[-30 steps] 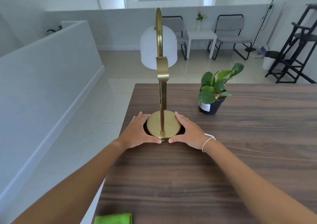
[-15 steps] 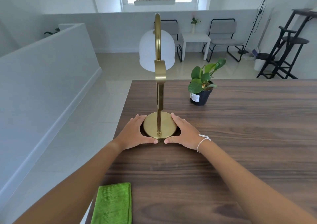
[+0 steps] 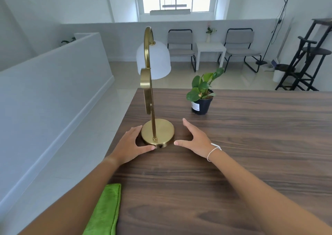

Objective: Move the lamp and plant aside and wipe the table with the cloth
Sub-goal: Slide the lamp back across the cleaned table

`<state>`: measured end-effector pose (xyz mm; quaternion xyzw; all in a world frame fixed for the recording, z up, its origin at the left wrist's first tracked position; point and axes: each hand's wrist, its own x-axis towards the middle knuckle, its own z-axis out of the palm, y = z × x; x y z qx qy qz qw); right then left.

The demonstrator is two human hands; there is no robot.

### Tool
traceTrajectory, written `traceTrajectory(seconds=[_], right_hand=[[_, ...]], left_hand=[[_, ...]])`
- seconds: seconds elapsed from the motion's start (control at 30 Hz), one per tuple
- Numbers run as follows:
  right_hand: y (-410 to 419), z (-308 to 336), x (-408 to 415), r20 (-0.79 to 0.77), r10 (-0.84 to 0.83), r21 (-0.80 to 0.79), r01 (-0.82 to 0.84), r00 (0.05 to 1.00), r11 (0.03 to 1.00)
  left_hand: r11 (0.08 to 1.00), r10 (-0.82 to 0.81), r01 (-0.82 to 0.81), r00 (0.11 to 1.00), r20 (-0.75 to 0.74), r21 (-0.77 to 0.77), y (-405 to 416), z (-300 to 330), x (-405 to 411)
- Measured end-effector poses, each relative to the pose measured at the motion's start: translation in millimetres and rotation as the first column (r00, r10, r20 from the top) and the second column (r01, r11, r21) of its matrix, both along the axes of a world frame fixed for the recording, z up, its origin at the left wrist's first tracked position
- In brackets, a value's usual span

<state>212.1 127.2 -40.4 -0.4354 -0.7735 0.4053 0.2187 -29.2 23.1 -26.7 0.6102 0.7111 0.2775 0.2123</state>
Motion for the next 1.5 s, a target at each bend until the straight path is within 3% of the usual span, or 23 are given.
traceTrajectory(seconds=[0.23, 0.5, 0.87, 1.0, 1.5], right_hand=[[40, 19, 63, -0.187, -0.219, 0.071, 0.235, 0.958, 0.969], [78, 28, 64, -0.275, -0.269, 0.108, 0.308, 0.923, 0.945], [121, 32, 48, -0.318, -0.171, 0.106, 0.214, 0.933, 0.971], [124, 26, 40, -0.357, -0.181, 0.033, 0.206, 0.916, 0.978], [122, 12, 33, -0.503, -0.272, 0.002, 0.316, 0.821, 0.949]], left_hand=[[0.975, 0.213, -0.22, 0.966, -0.147, -0.031, -37, 0, 42], [0.93, 0.311, -0.36, 0.875, -0.371, -0.069, -66, -2, 102], [0.925, 0.347, -0.381, 0.858, -0.378, -0.016, -69, -8, 106], [0.927, 0.34, -0.375, 0.855, -0.392, -0.013, -70, -11, 103], [0.926, 0.349, -0.377, 0.848, -0.399, 0.009, -68, -12, 102]])
